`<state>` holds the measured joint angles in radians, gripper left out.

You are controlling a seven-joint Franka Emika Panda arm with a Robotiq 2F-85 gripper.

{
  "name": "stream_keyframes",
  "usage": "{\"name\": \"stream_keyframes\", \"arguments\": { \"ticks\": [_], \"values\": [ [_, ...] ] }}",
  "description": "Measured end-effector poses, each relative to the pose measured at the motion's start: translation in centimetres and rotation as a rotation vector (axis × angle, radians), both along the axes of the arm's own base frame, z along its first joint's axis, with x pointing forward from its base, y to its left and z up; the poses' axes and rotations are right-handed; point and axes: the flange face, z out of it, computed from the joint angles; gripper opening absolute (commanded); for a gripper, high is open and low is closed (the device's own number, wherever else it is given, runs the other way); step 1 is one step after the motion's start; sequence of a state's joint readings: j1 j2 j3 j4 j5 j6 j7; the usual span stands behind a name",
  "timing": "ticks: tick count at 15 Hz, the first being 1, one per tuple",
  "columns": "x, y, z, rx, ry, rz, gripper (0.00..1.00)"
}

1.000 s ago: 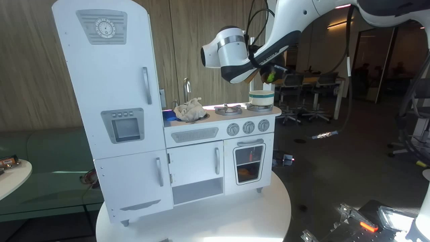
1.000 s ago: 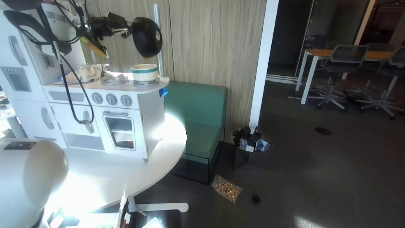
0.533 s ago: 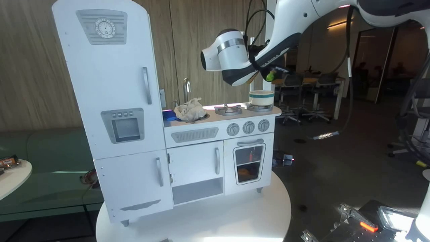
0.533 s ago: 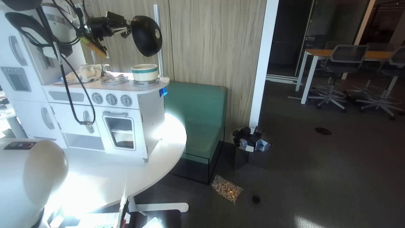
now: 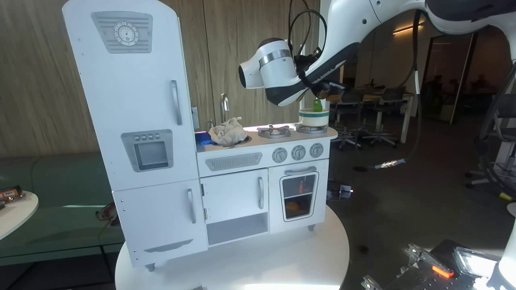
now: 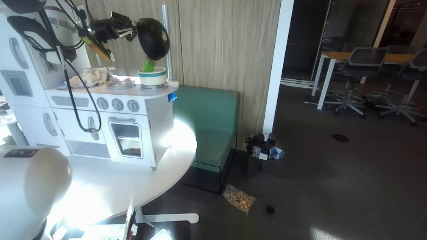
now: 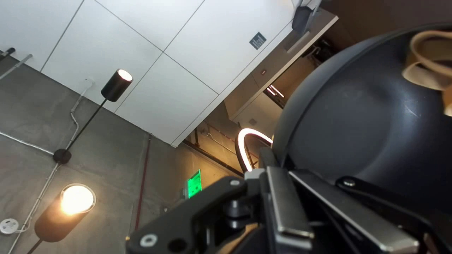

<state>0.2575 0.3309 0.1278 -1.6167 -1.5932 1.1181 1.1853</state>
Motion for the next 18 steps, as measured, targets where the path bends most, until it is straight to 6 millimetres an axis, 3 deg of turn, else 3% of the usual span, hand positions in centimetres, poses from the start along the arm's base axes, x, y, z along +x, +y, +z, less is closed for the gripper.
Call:
{"name": "stream_keyframes", "arguments": {
  "ticks": [4, 7, 11, 18],
  "values": [
    [0.6, 0.0, -0.7, -0.004, 0.063, -0.008, 0.01],
    [0.8, 0.1, -0.1, 0.001, 0.06, -0.008, 0.01],
    [0.5, 1.8, 3.3, 0.119, 0.007, 0.038, 0.01],
    [-3.0, 7.4, 10.4, 0.476, -0.032, 0.206, 0.01]
  ]
}}
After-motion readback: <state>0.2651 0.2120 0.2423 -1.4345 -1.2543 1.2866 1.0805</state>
